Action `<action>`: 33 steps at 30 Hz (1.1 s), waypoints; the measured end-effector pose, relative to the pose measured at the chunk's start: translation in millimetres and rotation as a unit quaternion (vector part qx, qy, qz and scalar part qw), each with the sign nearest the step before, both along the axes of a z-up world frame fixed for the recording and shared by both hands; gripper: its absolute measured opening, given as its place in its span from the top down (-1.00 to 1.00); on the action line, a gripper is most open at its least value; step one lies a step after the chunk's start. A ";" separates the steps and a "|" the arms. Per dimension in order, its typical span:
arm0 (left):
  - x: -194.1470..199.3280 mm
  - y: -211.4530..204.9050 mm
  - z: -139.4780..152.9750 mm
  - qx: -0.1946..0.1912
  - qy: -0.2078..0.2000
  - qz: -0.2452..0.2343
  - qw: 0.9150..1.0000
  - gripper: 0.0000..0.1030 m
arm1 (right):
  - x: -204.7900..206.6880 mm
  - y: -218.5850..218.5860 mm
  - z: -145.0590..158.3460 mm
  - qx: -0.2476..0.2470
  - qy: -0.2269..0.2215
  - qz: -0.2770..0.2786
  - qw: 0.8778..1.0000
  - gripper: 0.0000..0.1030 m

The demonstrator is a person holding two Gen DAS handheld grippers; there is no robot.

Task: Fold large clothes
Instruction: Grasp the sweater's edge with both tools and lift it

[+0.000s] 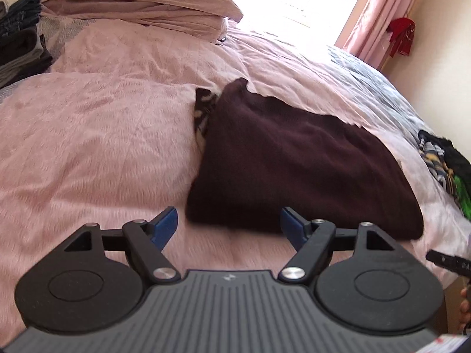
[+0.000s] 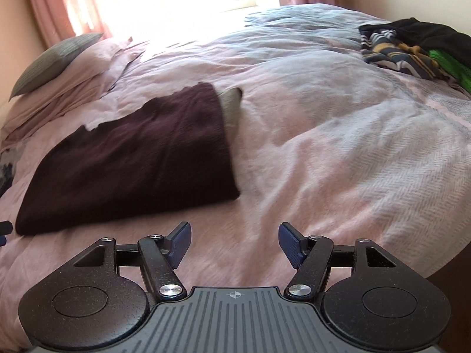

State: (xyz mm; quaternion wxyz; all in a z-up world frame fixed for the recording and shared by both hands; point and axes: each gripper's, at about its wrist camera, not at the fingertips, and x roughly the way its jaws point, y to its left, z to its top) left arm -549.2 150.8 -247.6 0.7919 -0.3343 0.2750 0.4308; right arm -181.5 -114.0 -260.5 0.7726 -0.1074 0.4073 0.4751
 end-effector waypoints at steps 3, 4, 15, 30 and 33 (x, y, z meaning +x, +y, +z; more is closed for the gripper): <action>1.5 40.2 -14.3 -0.025 -0.018 -0.003 1.000 -0.43 | 21.4 5.4 1.3 0.007 -0.003 -0.026 1.000 -0.22; 3.1 53.6 -20.2 -0.035 -0.024 -0.007 0.999 -0.43 | 28.7 8.3 1.9 0.008 -0.004 -0.034 0.999 -0.22; 11.2 144.1 -66.5 -0.125 -0.160 -0.042 0.978 -0.36 | 74.7 34.8 -10.6 0.001 0.001 -0.084 0.996 -0.22; 69.9 106.4 0.0 -0.051 -0.024 -0.010 0.998 0.67 | 96.8 22.2 -7.9 0.017 -0.003 -0.096 0.995 -0.22; 114.8 80.0 30.0 0.011 0.047 -0.008 0.999 0.67 | 107.9 10.3 -2.2 0.033 -0.001 -0.103 0.994 -0.22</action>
